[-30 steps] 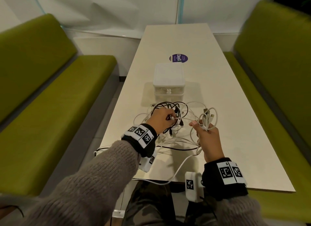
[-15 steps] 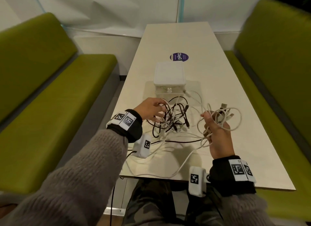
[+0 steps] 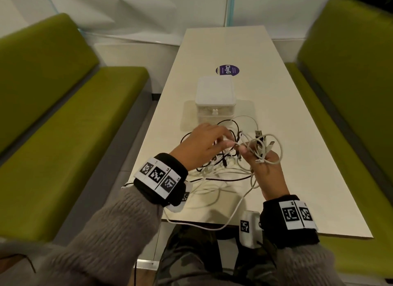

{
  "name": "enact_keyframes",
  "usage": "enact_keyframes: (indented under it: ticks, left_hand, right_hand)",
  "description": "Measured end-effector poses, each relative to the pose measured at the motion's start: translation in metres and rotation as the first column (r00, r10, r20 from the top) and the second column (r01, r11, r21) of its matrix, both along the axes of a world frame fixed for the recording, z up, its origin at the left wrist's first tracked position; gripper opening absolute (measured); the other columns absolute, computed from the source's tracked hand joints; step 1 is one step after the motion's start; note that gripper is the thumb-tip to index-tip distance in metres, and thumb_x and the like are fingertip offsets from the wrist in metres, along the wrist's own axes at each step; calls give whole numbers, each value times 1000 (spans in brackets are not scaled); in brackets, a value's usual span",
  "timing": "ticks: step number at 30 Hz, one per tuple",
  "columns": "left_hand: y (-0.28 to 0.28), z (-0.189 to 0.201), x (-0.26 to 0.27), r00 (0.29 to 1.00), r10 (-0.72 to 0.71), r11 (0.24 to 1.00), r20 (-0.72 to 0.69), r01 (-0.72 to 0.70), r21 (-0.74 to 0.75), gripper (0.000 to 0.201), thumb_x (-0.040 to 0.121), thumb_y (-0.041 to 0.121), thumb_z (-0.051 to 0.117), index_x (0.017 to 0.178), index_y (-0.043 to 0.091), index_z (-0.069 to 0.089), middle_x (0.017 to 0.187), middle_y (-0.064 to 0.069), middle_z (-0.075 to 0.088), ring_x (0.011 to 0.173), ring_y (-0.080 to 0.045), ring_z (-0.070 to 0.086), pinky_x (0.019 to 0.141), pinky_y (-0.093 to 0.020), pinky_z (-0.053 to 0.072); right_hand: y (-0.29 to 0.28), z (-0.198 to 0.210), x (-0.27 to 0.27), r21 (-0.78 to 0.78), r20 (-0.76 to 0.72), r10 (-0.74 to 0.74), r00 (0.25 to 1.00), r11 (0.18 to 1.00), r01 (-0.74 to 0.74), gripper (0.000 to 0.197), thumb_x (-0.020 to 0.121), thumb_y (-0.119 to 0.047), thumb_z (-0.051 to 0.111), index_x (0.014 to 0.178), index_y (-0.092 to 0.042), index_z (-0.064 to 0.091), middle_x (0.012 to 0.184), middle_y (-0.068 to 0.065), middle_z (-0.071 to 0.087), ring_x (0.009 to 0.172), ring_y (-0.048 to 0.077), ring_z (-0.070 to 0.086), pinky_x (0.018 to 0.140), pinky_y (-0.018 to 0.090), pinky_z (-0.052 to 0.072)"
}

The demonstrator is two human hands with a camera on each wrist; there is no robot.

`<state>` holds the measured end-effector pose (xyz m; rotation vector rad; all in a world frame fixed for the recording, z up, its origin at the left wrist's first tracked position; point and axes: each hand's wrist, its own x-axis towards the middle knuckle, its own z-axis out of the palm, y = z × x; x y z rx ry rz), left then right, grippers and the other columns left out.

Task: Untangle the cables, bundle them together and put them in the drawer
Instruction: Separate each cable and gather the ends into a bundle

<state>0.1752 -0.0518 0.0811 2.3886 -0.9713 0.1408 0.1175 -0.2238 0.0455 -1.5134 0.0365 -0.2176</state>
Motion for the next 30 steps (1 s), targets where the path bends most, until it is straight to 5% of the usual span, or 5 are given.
enact_keyframes:
  ticks: [7, 12, 18, 22, 30]
  left_hand:
    - [41, -1, -25, 955, 150, 972, -255, -190, -140, 29, 98, 29, 43, 75, 17, 56, 72, -5, 58, 63, -8, 43, 64, -22, 36]
    - [129, -27, -41, 795, 573, 781, -198, -603, -163, 21, 95, 28, 50, 80, 26, 65, 55, 7, 51, 47, -9, 34, 48, -19, 29]
    - [170, -49, -48, 548, 809, 533, -212, -836, -129, 24, 96, 20, 44, 79, 23, 61, 64, -3, 54, 52, -17, 40, 52, -27, 32]
    - [195, -57, -48, 300, 938, 293, -173, -954, -61, 25, 97, 23, 43, 89, 17, 66, 86, -17, 64, 76, -35, 56, 67, -36, 41]
    - [206, -51, -46, 165, 887, 19, -431, -946, -324, 33, 98, 15, 33, 94, 10, 65, 99, -19, 61, 88, -32, 57, 79, -39, 46]
  right_hand:
    - [-3, -5, 2, 197, -91, -136, 987, 969, 151, 36, 84, -49, 54, 76, -17, 67, 51, -8, 31, 45, 5, 23, 42, 18, 19]
    - [-7, -14, -1, 216, -112, -76, 991, 971, 99, 25, 78, -21, 75, 70, -20, 50, 48, -15, 33, 41, 2, 24, 39, 14, 22]
    - [10, -20, -10, 185, -192, 140, 971, 977, -104, 42, 67, -30, 83, 78, -24, 42, 57, -14, 41, 43, -1, 33, 39, 12, 27]
    - [12, -11, -12, 261, -154, 97, 983, 964, -54, 34, 93, -49, 45, 76, -19, 47, 64, -4, 53, 40, 4, 21, 39, 17, 14]
    - [16, -9, -14, 240, -211, 87, 974, 970, -34, 15, 97, -29, 51, 88, -23, 60, 77, 2, 47, 41, 4, 20, 39, 17, 16]
